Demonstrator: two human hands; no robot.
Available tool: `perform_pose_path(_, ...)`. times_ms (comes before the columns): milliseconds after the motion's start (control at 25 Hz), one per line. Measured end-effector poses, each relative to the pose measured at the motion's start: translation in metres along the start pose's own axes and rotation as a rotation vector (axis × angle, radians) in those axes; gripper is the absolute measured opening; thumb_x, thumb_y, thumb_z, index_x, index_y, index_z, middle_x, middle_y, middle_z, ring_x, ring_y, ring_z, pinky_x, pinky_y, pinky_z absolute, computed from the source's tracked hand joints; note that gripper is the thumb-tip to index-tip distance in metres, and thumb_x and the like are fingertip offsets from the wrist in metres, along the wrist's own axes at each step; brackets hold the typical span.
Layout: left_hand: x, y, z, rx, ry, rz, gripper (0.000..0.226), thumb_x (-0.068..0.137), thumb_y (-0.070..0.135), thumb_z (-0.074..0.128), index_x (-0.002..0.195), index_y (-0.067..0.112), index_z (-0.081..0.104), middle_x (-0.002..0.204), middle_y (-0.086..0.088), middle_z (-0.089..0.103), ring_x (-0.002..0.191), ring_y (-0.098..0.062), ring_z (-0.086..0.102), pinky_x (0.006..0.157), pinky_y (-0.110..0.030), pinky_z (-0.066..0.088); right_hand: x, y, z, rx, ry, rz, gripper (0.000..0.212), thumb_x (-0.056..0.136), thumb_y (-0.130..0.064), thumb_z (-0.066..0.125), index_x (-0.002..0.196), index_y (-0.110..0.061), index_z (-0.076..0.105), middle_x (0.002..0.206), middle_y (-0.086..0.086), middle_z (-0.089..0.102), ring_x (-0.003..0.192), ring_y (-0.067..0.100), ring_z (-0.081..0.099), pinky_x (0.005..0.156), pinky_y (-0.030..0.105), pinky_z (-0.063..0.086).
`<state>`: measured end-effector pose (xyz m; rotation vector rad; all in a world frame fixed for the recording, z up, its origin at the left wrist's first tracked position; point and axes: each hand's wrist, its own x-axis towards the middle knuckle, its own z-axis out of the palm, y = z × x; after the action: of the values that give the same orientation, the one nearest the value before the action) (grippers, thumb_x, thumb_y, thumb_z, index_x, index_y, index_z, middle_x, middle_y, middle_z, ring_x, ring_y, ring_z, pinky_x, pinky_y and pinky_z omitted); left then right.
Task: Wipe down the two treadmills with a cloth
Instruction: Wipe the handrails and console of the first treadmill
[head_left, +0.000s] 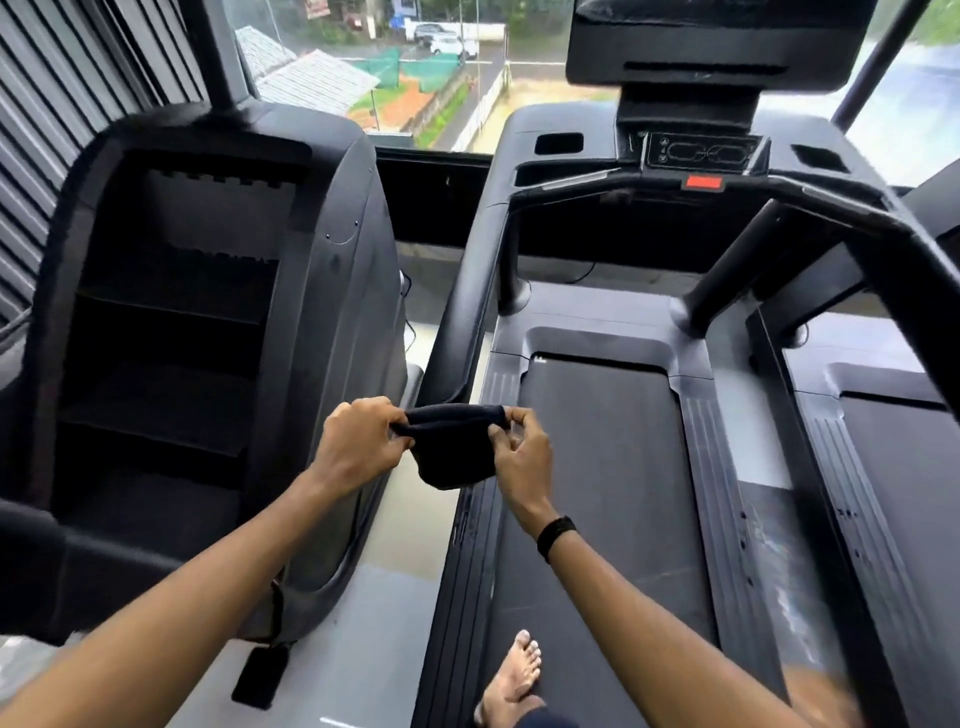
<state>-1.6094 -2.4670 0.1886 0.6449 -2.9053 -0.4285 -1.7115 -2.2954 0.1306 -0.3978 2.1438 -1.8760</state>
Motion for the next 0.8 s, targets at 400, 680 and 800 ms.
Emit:
perform_pose_path(400, 0.050, -0.023, 0.024, -0.043, -0.104, 0.348, 0.020, 0.064, 0.027, 0.060, 0.067, 0.012, 0.047, 0.099, 0.001, 0.057, 0.065, -0.020, 0.049, 0.062, -0.029, 0.038, -0.008, 0.038, 0.085, 0.107, 0.045, -0.094, 0.085, 0.094, -0.003, 0.061, 0.156, -0.030, 0.009, 0.167, 0.005, -0.009, 0.155, 0.015, 0.000, 0.123, 0.029, 0.016)
perform_pose_path(680, 0.089, -0.033, 0.014, -0.316, -0.244, 0.476, 0.017, 0.067, 0.020, 0.062, 0.082, 0.011, 0.059, 0.108, -0.002, 0.056, 0.089, -0.024, 0.058, 0.077, -0.044, 0.049, 0.001, 0.033, 0.132, 0.410, 0.155, 0.067, 0.078, 0.104, -0.036, 0.044, 0.151, -0.049, -0.017, 0.166, -0.007, -0.014, 0.154, 0.009, 0.001, 0.126, 0.038, 0.014)
perform_pose_path(800, 0.109, -0.022, 0.016, -0.546, -0.215, 0.221, 0.047, 0.080, 0.032, 0.057, 0.123, 0.013, 0.059, 0.122, -0.001, 0.057, 0.102, -0.018, 0.059, 0.086, -0.029, 0.048, 0.002, 0.037, 0.145, 0.448, 0.203, 0.129, 0.090, 0.095, -0.067, 0.038, 0.152, -0.026, -0.018, 0.163, -0.014, -0.009, 0.150, -0.005, 0.002, 0.119, 0.014, 0.012)
